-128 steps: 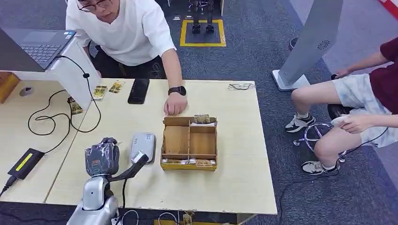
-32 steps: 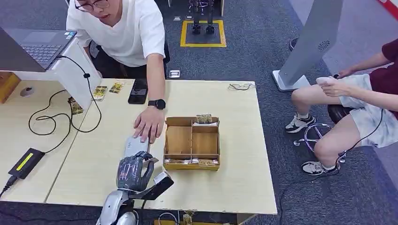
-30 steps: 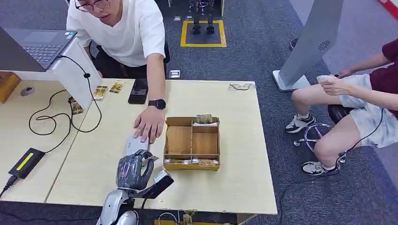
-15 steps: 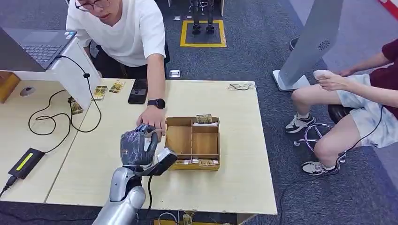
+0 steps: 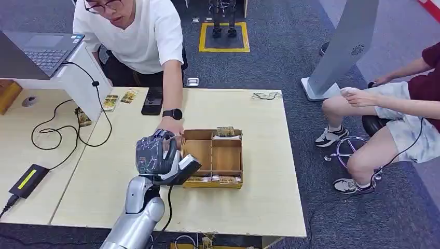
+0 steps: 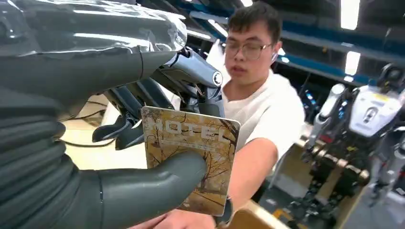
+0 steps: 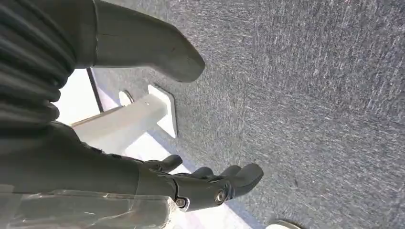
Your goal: Pass the card to the sensor for recognition and then transmit it.
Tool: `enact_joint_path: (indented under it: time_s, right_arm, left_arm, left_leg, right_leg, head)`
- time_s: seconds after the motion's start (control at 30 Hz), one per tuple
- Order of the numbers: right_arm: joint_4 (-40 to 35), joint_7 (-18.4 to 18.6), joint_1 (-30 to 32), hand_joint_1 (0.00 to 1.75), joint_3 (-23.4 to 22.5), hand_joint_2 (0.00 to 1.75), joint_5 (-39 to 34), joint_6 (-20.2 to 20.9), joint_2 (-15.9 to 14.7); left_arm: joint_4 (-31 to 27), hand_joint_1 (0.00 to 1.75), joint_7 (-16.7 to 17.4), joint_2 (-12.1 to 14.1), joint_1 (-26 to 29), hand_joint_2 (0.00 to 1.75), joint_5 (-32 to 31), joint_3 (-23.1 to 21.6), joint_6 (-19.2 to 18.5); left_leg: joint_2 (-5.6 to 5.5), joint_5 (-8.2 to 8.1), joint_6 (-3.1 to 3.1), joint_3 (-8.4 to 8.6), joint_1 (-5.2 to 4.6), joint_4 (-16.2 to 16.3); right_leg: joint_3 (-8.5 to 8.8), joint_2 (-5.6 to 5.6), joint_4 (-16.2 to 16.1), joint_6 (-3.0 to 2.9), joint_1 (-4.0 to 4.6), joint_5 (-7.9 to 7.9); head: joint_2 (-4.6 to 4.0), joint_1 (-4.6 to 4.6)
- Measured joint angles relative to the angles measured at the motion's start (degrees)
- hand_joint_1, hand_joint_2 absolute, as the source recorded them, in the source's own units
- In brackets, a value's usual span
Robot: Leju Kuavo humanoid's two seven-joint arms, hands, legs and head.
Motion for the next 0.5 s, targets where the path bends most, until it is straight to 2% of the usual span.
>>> enact_joint_path:
  time_s: [0.17,0.37,0.5]
  right_arm:
    - [0.3,0.3,-0.1,0.0,0.5,1.75,0.0,0.1,-0.3]
    - [0.4,0.6,-0.1,0.0,0.9,1.75,0.0,0.1,-0.4]
    - [0.4,0.8,-0.1,0.0,1.2,1.75,0.0,0.1,-0.4]
  left_arm:
    - [3.4,1.75,2.6,0.2,-0.2,1.75,-2.0,-1.4,-0.3]
    - [7.2,1.75,6.8,0.5,-0.4,1.75,-4.7,-3.3,-4.4]
    - [8.6,1.75,7.4,0.7,-0.8,1.75,-5.4,-4.2,-5.0]
  left_leg:
    - [0.0,-0.01,0.0,-0.01,0.0,0.0]
    - [-0.01,-0.01,0.0,-0.01,0.0,0.0]
    - [-0.02,-0.01,0.0,0.02,0.0,0.0]
  right_leg:
    - [-0.02,0.0,0.0,0.0,0.0,-0.01]
    - [0.0,-0.02,0.0,0.01,0.0,-0.01]
    - [0.07,-0.07,0.0,0.01,0.0,-0.01]
  head:
    - [0.0,0.0]
    - [0.0,0.0]
    - [0.0,0.0]
